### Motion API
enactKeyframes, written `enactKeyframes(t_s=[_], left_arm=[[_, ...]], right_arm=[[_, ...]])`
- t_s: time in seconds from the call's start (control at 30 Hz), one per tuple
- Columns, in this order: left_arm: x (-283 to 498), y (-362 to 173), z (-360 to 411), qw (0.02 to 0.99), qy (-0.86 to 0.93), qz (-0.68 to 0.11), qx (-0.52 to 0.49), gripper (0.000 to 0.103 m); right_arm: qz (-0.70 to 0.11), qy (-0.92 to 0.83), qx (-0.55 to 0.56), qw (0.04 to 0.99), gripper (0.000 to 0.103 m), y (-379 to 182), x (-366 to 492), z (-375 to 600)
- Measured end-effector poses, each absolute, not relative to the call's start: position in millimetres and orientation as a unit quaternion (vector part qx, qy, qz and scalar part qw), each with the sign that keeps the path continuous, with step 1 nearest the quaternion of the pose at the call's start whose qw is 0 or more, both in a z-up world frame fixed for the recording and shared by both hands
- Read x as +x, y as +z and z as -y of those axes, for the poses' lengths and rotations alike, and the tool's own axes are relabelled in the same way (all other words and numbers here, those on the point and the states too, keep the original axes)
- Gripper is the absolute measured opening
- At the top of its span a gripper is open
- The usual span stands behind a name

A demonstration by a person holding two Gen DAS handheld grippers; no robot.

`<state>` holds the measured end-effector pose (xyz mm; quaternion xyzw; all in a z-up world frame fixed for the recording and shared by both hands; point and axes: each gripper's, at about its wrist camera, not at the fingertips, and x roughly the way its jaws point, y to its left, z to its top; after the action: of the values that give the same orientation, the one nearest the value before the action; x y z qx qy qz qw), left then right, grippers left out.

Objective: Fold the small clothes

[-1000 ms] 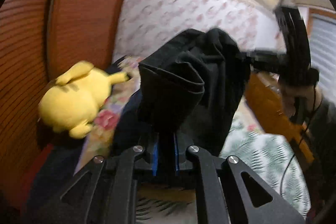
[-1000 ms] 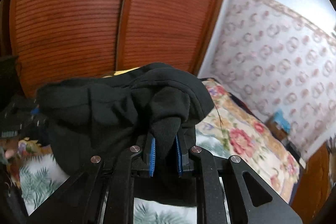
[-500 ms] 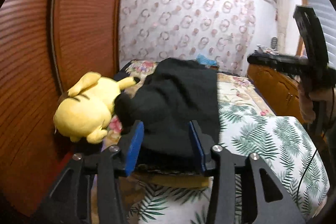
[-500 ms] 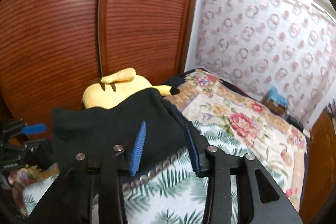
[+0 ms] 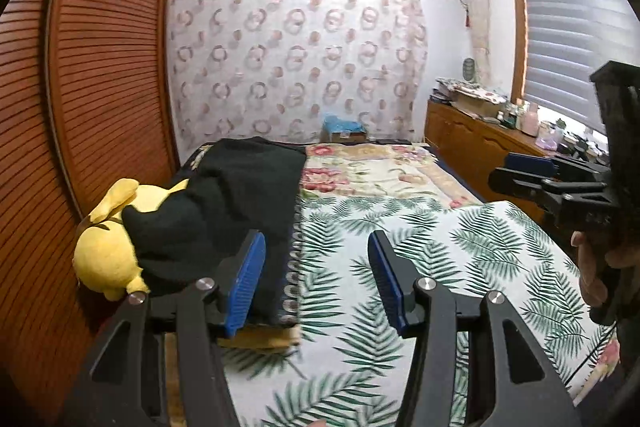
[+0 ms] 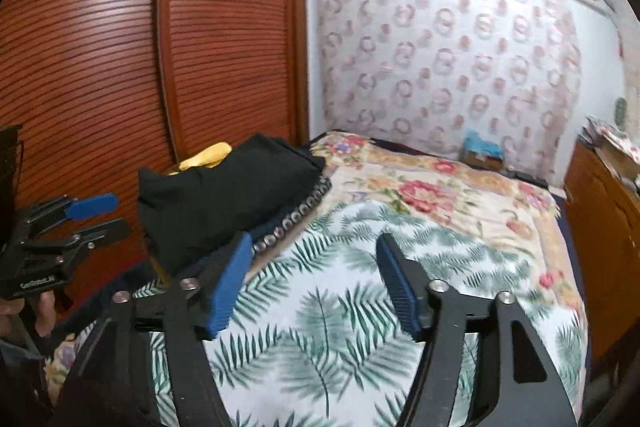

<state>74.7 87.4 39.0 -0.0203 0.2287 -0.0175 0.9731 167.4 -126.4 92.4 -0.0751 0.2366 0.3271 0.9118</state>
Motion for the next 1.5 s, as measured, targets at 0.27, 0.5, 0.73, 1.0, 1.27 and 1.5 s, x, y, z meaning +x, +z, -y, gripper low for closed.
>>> enactKeyframes(t_s=[0.27, 0.5, 0.73, 1.0, 1.27, 1.5], left_arm=[[63.2, 60.1, -42.0, 0.976, -0.038, -0.215, -0.003, 0.053], [55.3, 66.7, -26.4, 0.976, -0.042, -0.212, -0.006, 0.053], [51.6, 66.7, -22.3, 0.977, -0.042, -0.211, -0.006, 0.053], [48.3, 70.1, -17.4, 0.978, -0.039, -0.207, -0.003, 0.053], [48.2, 73.7, -19.9, 0.979, -0.034, -0.202, -0.004, 0.053], [46.1, 74.6, -22.5, 0.98, -0.03, -0.196, -0.005, 0.053]], right_arm=[[-0.199, 0.269, -0.038, 0.941, 0.085, 109.9, 116.0, 188.4], [-0.178, 0.22, -0.02, 0.959, 0.086, 118.8, 88.4, 228.2], [-0.181, 0.204, -0.015, 0.962, 0.086, 110.7, 80.2, 236.6], [-0.18, 0.197, -0.012, 0.964, 0.086, 109.4, 80.7, 238.8], [-0.181, 0.192, -0.011, 0.965, 0.086, 107.4, 82.0, 244.2], [-0.181, 0.189, -0.009, 0.965, 0.086, 106.9, 83.8, 249.7]])
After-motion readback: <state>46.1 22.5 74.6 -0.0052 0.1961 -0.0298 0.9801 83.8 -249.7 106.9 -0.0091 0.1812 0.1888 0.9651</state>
